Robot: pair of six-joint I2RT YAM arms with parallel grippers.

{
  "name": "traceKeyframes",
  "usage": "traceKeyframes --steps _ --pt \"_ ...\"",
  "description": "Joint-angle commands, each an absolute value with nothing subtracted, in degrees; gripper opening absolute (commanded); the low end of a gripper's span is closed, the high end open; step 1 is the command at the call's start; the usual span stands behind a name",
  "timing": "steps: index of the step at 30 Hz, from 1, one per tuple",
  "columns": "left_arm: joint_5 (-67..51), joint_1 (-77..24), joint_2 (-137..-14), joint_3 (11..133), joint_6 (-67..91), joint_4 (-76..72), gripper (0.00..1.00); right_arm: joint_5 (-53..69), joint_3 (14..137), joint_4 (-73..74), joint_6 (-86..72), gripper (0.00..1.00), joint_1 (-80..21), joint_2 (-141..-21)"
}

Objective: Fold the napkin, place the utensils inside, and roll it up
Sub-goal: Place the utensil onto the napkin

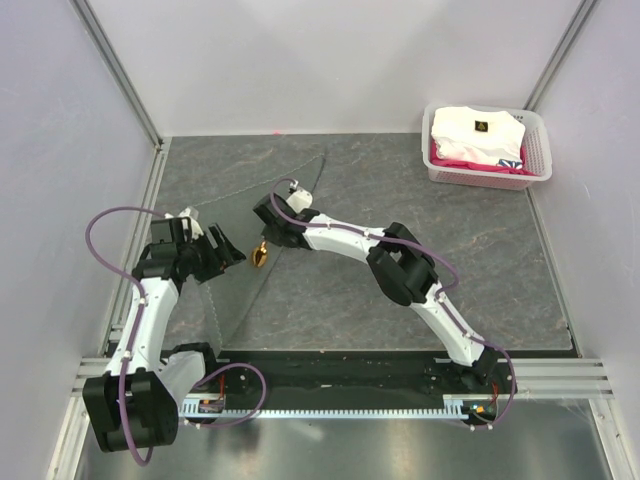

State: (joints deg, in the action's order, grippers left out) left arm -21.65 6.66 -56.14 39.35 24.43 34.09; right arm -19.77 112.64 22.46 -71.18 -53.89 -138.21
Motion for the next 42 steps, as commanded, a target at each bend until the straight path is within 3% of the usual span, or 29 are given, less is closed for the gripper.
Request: traceKeyframes --steps 1,7,13,24,42 --pt "-23.03 6.86 -55.46 39.02 24.61 32.78 0.81 -18.46 112.06 17.5 -70.84 0.0 -53.35 -138.69" --pt "-22.85 6.86 -56.07 39.29 24.61 32.96 0.85 -13.63 112.24 12.49 -66.72 0.32 -52.91 -138.69" --pt "-22.24 6.77 -54.32 38.85 24.96 32.96 0.86 -0.98 105.32 0.46 -65.13 0.55 -50.02 -133.17" --pt "-21.8 6.86 -52.47 38.76 25.49 33.57 0.86 3.95 94.22 -0.18 -54.06 0.59 -39.82 -123.22" --pt "-20.39 6.85 -50.53 43.24 26.54 38.32 0.86 3.96 104.5 7.29 -50.45 0.51 -32.61 -136.49"
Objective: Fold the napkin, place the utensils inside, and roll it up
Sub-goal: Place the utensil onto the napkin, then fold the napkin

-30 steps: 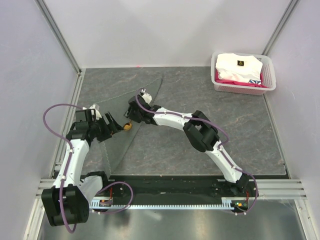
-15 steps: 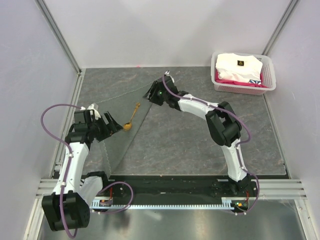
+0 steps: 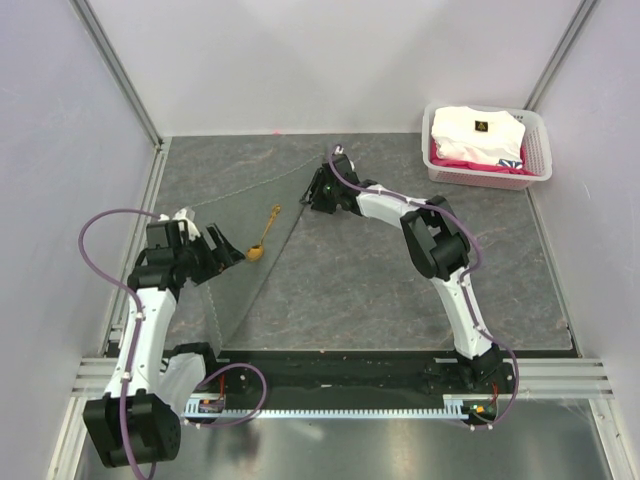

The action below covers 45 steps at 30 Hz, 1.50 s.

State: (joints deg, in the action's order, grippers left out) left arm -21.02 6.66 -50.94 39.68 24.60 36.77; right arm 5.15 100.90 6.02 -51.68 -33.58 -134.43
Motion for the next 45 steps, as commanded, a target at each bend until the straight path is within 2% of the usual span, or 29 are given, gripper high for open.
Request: traceKeyframes --steps 1,14,22,28,40,45 --pt "-20.56 6.86 -50.89 43.33 26.63 38.32 0.86 3.78 104.85 7.47 -50.54 0.5 -32.43 -136.93" --pt "-20.92 6.86 -52.82 45.87 26.37 38.58 0.85 2.64 112.85 10.02 -53.44 0.43 -29.8 -144.66" --pt "-22.24 6.86 -53.0 47.2 27.16 39.37 0.85 3.34 113.2 10.11 -53.35 0.4 -29.09 -145.55" --pt "-22.59 6.77 -52.91 46.76 27.16 39.37 0.85 3.51 113.47 10.11 -53.44 0.32 -28.92 -146.42" --pt "-22.59 6.86 -52.73 45.62 26.98 39.37 0.85 4.22 114.26 9.32 -55.11 0.0 -28.21 -147.57" --pt "-26.0 6.86 -53.17 46.14 26.37 38.94 0.85 0.89 111.1 9.32 -55.72 0.0 -27.6 -145.2"
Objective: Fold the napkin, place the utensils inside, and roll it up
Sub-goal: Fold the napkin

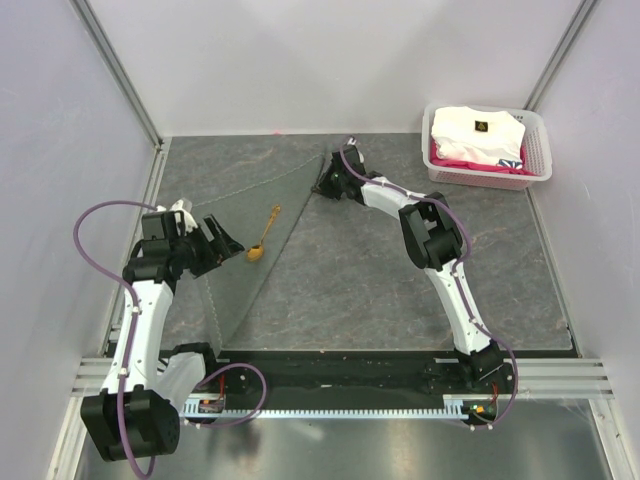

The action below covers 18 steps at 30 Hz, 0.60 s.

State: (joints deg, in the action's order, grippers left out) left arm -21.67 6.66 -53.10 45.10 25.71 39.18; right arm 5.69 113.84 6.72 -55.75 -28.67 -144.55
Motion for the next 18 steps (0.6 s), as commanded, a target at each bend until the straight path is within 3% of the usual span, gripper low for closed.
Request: traceKeyframes --steps 1,18 --pt "-27.15 6.77 -53.43 46.23 25.67 38.5 0.85 0.36 109.01 9.32 -55.81 0.0 -27.25 -143.63" --pt "-45.61 6.06 -55.28 44.65 22.59 29.53 0.83 -15.81 77.02 8.79 -57.21 0.0 -23.99 -120.16"
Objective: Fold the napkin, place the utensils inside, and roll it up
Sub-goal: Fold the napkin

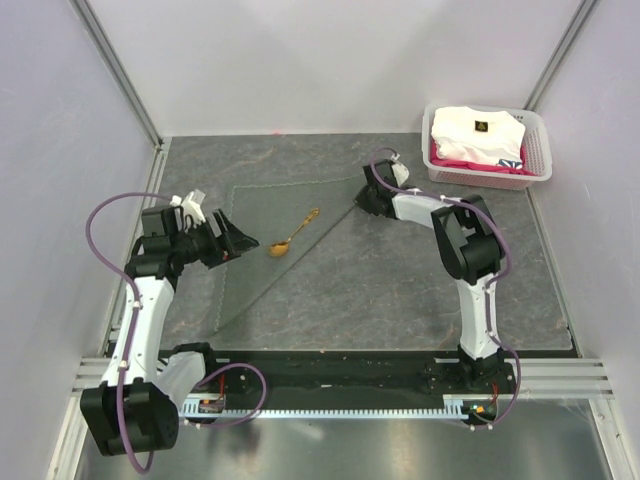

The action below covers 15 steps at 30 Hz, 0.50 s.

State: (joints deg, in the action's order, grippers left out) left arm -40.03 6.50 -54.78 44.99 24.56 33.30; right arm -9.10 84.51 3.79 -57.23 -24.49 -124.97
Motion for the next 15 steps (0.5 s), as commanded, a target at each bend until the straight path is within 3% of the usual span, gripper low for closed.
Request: traceKeyframes --steps 1,15 --pt "-46.05 5.98 -55.37 44.56 22.59 29.1 0.83 -16.34 75.6 9.14 -57.39 0.0 -23.91 -119.02" --pt "-50.71 4.13 -57.13 44.82 22.59 27.16 0.83 -25.05 50.29 19.24 -64.33 0.0 -23.12 -95.37"
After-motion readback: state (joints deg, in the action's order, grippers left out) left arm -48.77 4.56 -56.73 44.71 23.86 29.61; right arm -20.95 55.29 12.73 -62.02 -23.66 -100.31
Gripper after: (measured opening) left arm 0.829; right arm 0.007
